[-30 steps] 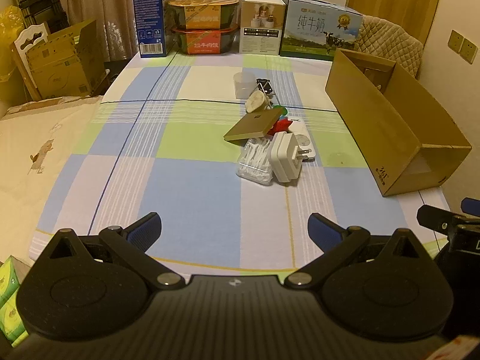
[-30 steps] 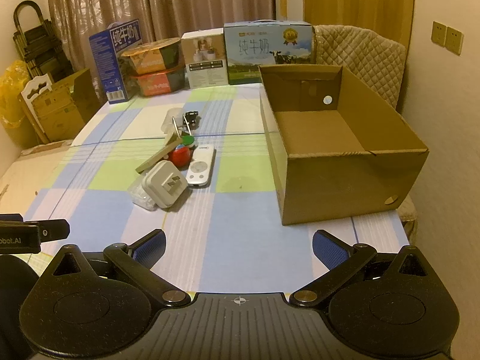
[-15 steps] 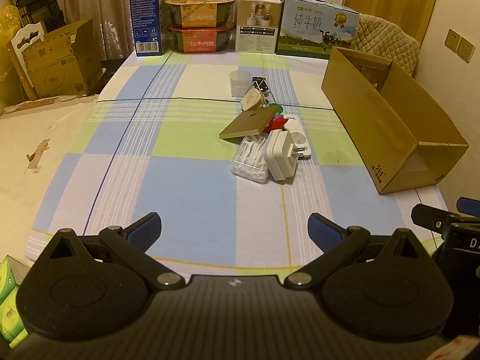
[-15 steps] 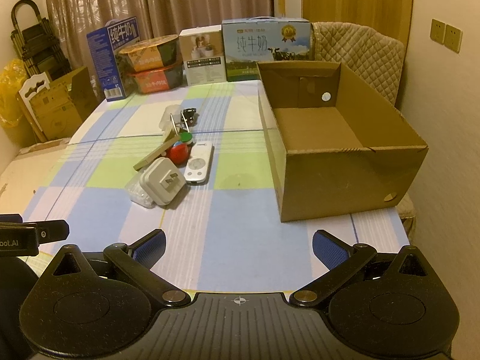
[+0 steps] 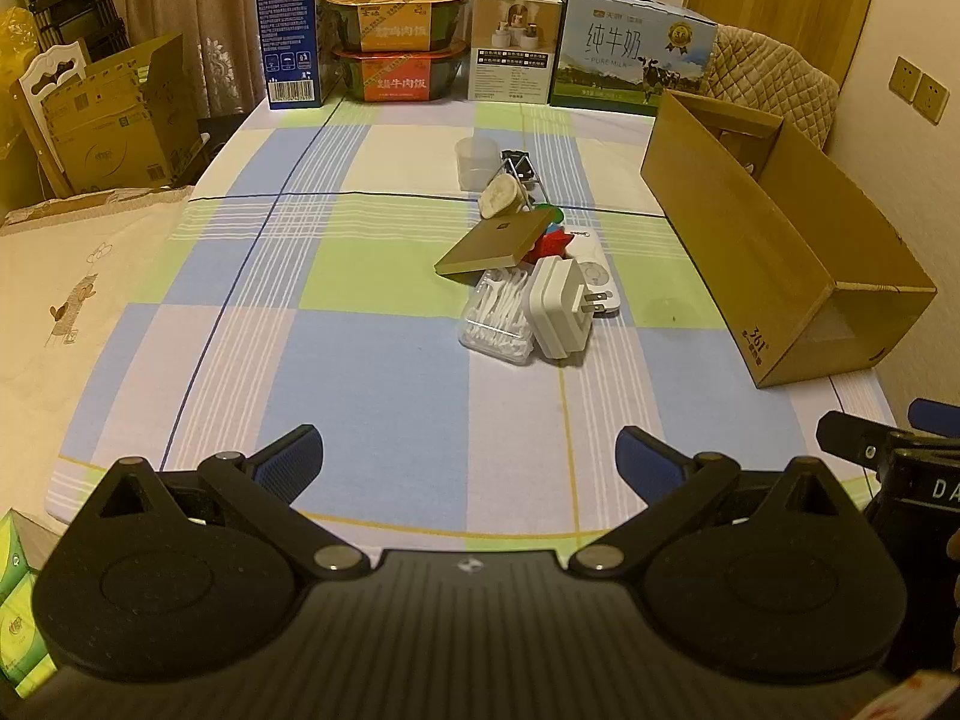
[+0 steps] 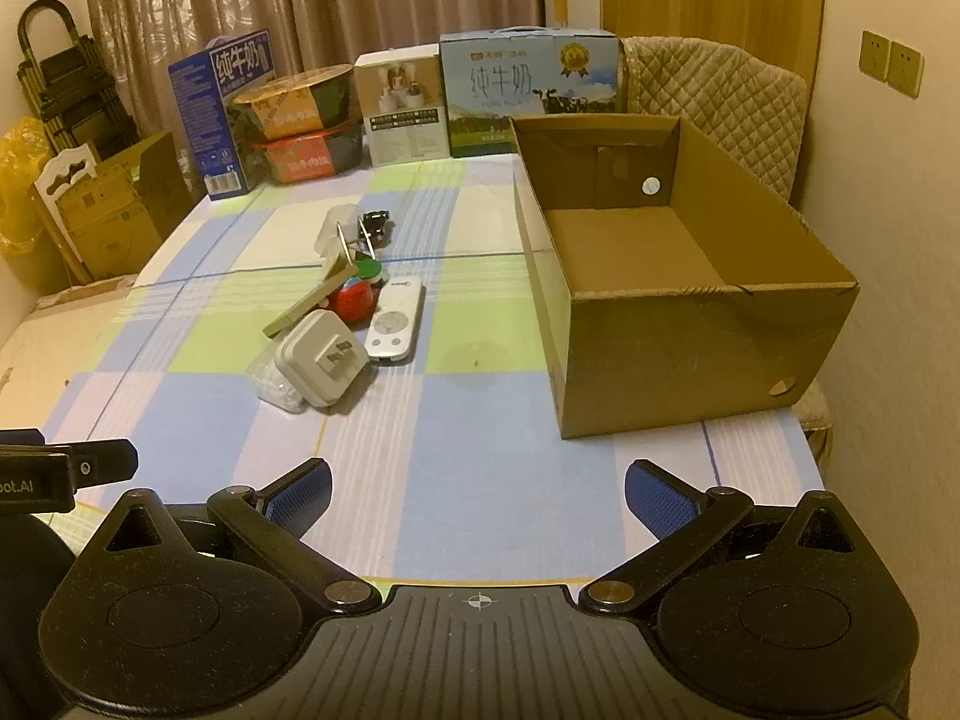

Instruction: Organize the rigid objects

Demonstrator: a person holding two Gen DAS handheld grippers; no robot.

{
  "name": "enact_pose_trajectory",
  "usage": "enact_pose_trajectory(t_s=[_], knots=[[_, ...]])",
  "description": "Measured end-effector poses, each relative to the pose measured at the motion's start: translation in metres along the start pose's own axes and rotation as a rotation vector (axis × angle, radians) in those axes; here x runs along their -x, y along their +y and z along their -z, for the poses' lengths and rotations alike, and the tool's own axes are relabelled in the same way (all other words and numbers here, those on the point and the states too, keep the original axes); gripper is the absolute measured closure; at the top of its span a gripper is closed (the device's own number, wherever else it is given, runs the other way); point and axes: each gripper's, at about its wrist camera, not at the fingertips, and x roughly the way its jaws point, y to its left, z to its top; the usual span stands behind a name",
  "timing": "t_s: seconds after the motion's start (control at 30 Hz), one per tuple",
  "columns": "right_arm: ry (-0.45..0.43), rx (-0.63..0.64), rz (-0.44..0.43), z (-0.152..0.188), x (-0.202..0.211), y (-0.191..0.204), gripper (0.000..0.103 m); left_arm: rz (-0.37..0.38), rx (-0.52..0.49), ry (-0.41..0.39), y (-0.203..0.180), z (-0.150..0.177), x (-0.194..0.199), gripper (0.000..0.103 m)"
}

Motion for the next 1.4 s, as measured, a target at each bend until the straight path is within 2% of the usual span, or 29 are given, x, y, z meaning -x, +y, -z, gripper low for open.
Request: enact_pose_trajectory(t_s=[0.4,0.53,0.8,0.93,1.17,1.4], knots=[[0.004,0.001,-0.003,0.001,-0.005,-0.001,0.002,0.003,-0.021,0.005,0.002,-0.003,-0.005,0.001],[-0.007,0.041,-0.051,-0.002,-0.011,0.001,0.002,0.012,-0.056,0.007,0.009,-0.009,-0.015,0.001],[-0.032,0.262,-0.187,-0.019,-0.040,0.019,0.002,0.056,-0.149,0.008,0.031,-0.038,-0.049,0.001],[-0.007,0.407,-0.270,-0.030,-0.071,0.032,0.002,0.090,-0.226,0.001,0.041,-0.053,-0.073,0.001],[0.018,0.594,-0.381,-0.041,-0.127,0.049,0.004,0.089,-0.308,0.022,0.050,-0.066,-0.116,0.001],[0.032,0.684,-0.423,-0.048,-0.175,0.061,0.023,0.140,-0.396,0.051,0.046,-0.068,-0.148,0.001]])
